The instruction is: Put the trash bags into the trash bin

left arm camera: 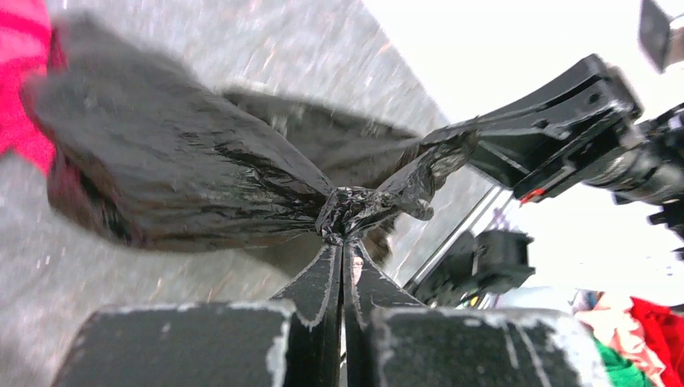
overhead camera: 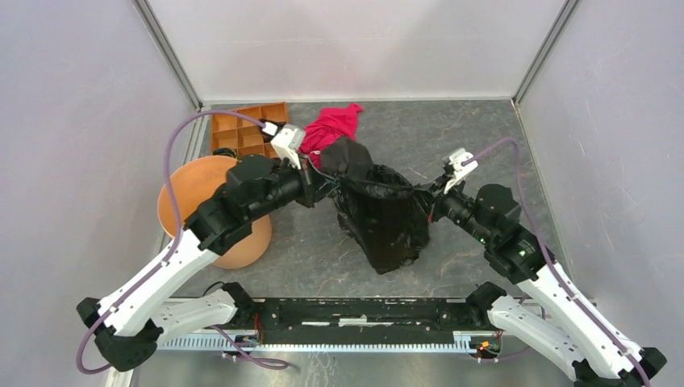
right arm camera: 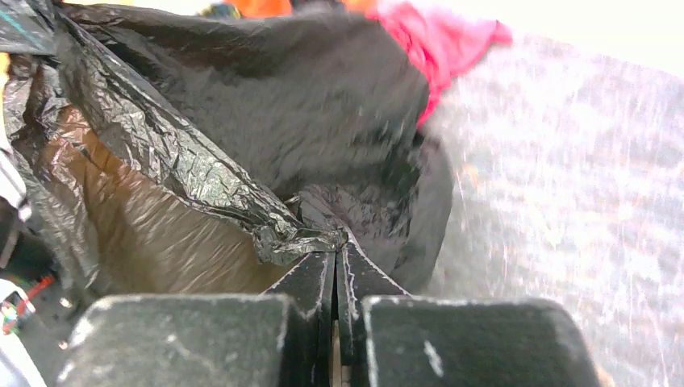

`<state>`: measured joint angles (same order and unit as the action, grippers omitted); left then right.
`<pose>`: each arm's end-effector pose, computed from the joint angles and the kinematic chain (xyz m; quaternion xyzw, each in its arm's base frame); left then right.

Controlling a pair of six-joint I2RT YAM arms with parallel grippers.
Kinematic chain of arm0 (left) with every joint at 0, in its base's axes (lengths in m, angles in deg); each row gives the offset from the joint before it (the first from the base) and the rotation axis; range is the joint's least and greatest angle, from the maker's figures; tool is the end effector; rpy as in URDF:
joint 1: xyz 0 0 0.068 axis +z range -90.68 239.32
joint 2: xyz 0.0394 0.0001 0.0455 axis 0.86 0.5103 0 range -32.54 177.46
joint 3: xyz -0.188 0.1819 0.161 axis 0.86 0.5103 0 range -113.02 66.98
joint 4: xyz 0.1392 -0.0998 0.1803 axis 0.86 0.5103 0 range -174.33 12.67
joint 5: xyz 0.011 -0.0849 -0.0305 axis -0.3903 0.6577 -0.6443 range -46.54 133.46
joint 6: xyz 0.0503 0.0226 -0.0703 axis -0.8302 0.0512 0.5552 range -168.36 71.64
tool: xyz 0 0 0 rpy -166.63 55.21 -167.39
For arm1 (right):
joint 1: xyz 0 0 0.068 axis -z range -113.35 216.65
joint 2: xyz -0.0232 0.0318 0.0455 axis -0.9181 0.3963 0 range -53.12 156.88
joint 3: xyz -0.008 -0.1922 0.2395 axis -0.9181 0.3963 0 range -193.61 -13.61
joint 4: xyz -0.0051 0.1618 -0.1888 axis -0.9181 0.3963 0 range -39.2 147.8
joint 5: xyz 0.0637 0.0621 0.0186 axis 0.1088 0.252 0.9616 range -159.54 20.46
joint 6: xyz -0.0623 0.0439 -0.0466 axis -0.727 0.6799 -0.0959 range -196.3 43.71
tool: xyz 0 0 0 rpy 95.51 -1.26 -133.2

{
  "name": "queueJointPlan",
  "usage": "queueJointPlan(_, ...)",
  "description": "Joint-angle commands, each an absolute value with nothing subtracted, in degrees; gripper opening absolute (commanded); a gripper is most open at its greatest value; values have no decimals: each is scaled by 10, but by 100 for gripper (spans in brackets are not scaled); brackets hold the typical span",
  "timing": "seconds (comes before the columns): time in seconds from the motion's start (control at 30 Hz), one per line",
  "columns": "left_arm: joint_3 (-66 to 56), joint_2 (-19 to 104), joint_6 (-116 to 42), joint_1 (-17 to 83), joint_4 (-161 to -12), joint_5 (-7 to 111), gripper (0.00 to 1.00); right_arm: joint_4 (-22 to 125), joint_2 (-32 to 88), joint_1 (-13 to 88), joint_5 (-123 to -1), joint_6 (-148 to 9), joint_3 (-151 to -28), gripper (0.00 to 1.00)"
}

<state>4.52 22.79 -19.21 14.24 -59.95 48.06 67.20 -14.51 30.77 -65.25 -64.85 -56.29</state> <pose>0.1496 -0.1590 0.4024 0.1351 0.7934 -0.3834 0.4531 0.1281 0.1000 0.3438 -0.1877 0.7558 0.2782 0.5622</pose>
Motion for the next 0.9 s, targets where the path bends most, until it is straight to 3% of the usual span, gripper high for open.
queueJointPlan(0.0,24,204,-217,143,-649,477,8,631,-149,308,-624,-647,-604,1)
queueJointPlan(0.07,33,205,-211,143,-620,441,23,623,-162,308,-627,-631,-594,1)
queueJointPlan(0.17,44,207,-211,143,-571,389,35,608,-181,309,-664,-592,-576,1)
queueJointPlan(0.3,68,189,-180,143,-542,366,74,567,-186,308,-707,-546,-544,1)
queueJointPlan(0.4,71,166,-159,143,-533,412,88,555,-167,307,-721,-541,-543,0)
queueJointPlan(0.67,120,143,-41,143,-586,579,100,512,-109,308,-739,-530,-590,1)
queueJointPlan(0.87,101,167,-40,142,-605,585,98,506,-59,308,-747,-559,-672,1)
